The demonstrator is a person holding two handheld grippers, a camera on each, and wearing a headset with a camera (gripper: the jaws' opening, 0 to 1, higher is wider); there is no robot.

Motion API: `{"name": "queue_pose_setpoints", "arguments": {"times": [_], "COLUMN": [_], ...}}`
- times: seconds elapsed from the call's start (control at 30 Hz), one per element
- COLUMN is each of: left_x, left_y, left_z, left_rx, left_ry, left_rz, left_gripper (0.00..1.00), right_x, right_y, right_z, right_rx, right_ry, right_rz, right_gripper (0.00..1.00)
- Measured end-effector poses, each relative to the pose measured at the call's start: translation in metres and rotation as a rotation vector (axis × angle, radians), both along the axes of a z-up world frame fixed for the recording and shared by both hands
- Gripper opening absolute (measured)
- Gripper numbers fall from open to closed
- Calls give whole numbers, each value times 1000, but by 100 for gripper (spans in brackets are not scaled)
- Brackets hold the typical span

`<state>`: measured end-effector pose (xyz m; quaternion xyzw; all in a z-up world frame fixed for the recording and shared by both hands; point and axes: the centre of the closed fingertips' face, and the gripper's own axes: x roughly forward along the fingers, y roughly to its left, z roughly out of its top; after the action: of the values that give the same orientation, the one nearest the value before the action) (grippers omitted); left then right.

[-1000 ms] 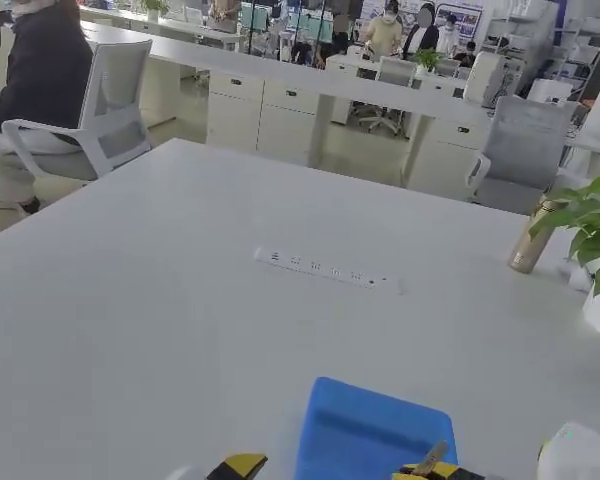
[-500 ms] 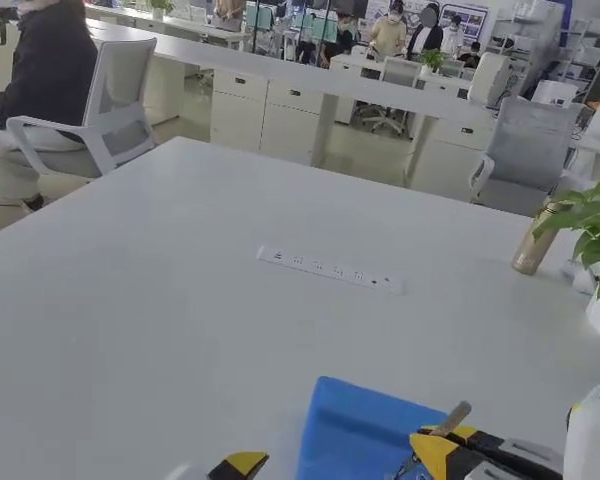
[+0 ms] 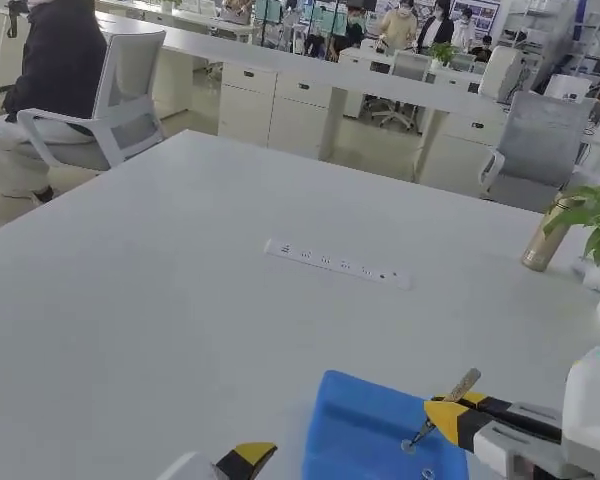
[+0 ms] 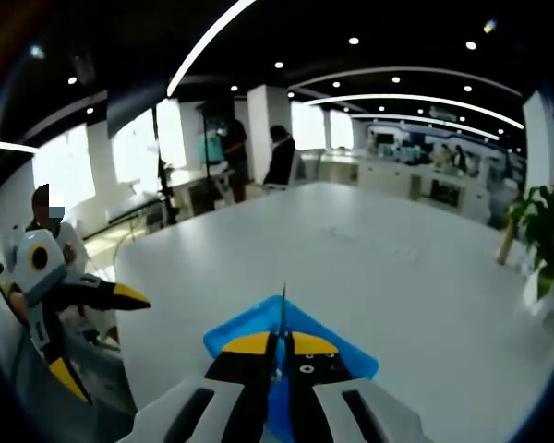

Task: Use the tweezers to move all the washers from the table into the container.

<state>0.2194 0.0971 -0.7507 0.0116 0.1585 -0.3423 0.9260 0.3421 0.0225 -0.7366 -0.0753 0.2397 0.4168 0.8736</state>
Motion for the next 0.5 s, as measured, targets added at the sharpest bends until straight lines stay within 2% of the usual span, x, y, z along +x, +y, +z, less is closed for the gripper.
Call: {"name": "queue_pose_setpoints", "arguments": {"times": [0.5], "left_x": [-1], "left_y": [0], "left_z": [-4], "left_rx": [19], "left_ry": [12], "left_rz": [-1], "left_gripper": [83], "right_x": [12], "right_y": [-6], "right_z": [-32], "right_rx": [-31], "right_ry": [65], "right_rz": [-27], "right_gripper": [2]}}
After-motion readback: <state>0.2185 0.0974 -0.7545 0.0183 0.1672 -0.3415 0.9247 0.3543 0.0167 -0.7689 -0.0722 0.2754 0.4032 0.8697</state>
